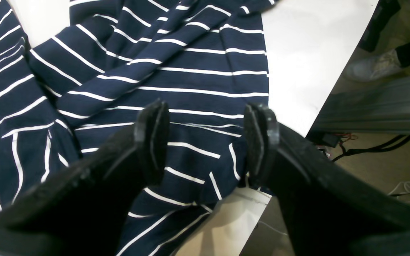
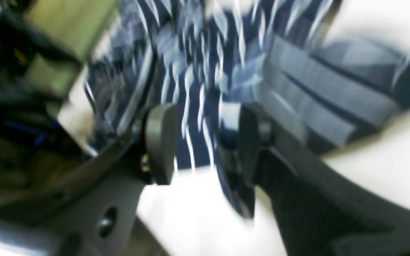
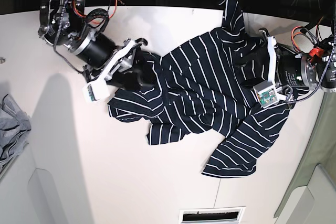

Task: Layout the t-shirt on the table in an organized manner, then fold the t-shirt properly
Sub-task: 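Drag the shirt edge with the right gripper to flatten the body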

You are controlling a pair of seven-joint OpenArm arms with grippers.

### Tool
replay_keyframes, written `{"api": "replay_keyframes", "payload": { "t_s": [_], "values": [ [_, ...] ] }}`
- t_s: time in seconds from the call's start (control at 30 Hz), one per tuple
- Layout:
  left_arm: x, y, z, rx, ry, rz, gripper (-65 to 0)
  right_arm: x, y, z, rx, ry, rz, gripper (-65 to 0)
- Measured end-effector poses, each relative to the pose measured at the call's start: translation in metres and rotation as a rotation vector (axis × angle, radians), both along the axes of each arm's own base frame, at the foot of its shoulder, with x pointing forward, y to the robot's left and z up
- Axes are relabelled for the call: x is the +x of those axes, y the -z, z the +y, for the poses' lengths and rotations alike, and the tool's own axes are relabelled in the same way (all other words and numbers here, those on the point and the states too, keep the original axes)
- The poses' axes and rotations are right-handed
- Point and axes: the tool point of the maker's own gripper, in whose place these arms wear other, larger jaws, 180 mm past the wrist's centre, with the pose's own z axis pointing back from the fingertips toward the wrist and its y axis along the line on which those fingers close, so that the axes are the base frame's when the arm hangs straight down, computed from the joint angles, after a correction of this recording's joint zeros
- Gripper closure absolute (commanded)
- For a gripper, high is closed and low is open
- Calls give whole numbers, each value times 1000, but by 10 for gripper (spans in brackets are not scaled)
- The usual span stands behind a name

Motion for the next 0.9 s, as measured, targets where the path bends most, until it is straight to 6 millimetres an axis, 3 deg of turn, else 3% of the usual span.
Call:
{"api": "replay_keyframes", "payload": {
  "t_s": [0.1,0.23,0.37,0.5,0.63,0.77,0.8,0.9],
  "values": [
    [0,0,0,-1,0,0,-353,30,-33,-14,-19,57,-134,-282],
    [-1,-2,-3,-21,-2,8,-353,81,-44,-30,-79,199,-205,-282],
    [-2,-5,-7,-57,-5,22,-353,128,-24,-17,-74,201,-152,-282],
    [-2,-5,-9,-64,-6,22,-353,168,22,-6,-114,181,-44,-282],
    [-3,-4,-10,-66,-6,24,-353,176,73,6,-125,155,93,-282],
    [-3,-4,-11,-67,-6,23,-353,161,109,18,-124,126,205,-281],
    [-3,-4,-11,-66,-6,23,-353,158,112,21,-133,121,207,-256],
    [-3,-4,-11,-68,-6,24,-353,158,114,24,-136,129,206,-71]
  ]
}}
